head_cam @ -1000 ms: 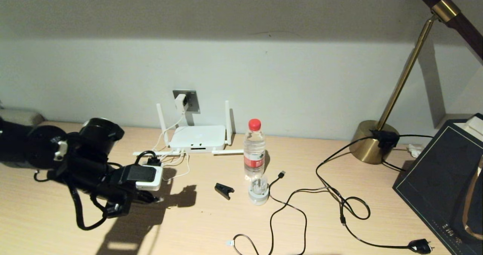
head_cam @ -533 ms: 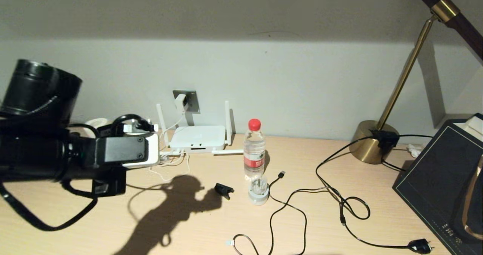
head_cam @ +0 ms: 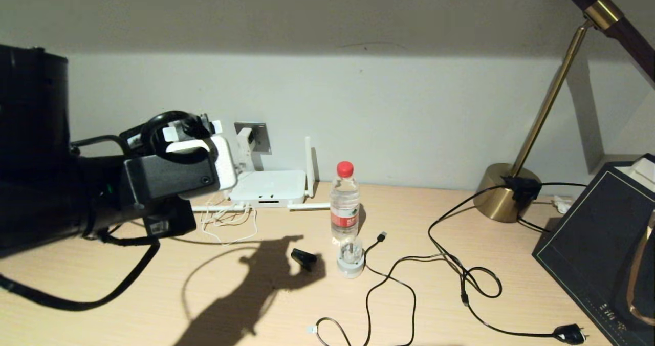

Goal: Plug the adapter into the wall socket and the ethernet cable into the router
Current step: Hand it to the other hand

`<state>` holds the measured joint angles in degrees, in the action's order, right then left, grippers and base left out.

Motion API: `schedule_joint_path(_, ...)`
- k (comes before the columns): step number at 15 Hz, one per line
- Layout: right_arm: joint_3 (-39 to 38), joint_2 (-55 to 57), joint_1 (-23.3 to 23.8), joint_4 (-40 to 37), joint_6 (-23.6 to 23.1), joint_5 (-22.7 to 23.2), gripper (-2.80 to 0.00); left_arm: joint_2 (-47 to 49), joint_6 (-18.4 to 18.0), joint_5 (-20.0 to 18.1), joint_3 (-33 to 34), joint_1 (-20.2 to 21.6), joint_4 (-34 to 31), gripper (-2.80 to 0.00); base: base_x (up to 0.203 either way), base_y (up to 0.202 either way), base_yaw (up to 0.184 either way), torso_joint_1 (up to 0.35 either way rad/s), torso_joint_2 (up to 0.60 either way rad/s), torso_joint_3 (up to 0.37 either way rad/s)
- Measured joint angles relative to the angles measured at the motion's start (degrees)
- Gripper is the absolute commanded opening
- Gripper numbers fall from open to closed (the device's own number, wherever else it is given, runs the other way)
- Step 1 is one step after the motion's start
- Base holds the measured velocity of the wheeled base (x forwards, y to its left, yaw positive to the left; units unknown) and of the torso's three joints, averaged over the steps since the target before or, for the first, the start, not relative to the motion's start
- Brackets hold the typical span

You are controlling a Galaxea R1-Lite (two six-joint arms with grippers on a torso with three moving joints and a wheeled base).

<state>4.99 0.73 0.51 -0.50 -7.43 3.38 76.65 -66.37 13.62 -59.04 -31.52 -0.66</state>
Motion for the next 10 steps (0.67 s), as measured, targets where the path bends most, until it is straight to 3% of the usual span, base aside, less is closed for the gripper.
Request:
schedule_joint_path(2,7.8,4.6,0.0,-1.5,3.6,3.4,-2.80,0.6,-0.1,0.9,-1.3,-1.1,0.4,-2.80,0.000,0.000,0.000,0.000,0.00,0.000)
schedule_joint_path(4,17.8,15.0,0.0,-4.4,7.9,9.7,-2.80,2.0,0.2,3.0,-4.6,-3.9,0.6,-2.80,0.000,0.000,0.000,0.000,0.00,0.000)
schedule_joint_path(7,32.5,36.3,-0.6,-7.7,13.9,23.6,-2.80,4.5,2.9,8.3,-8.2,-10.0,1.0,-2.80,0.000,0.000,0.000,0.000,0.00,0.000)
schedule_joint_path(10,46.0,57.9,-4.7,-9.2,19.8,35.9,-2.80,6.0,3.4,9.6,-8.2,-13.2,5.1,-2.80,0.000,0.000,0.000,0.000,0.00,0.000)
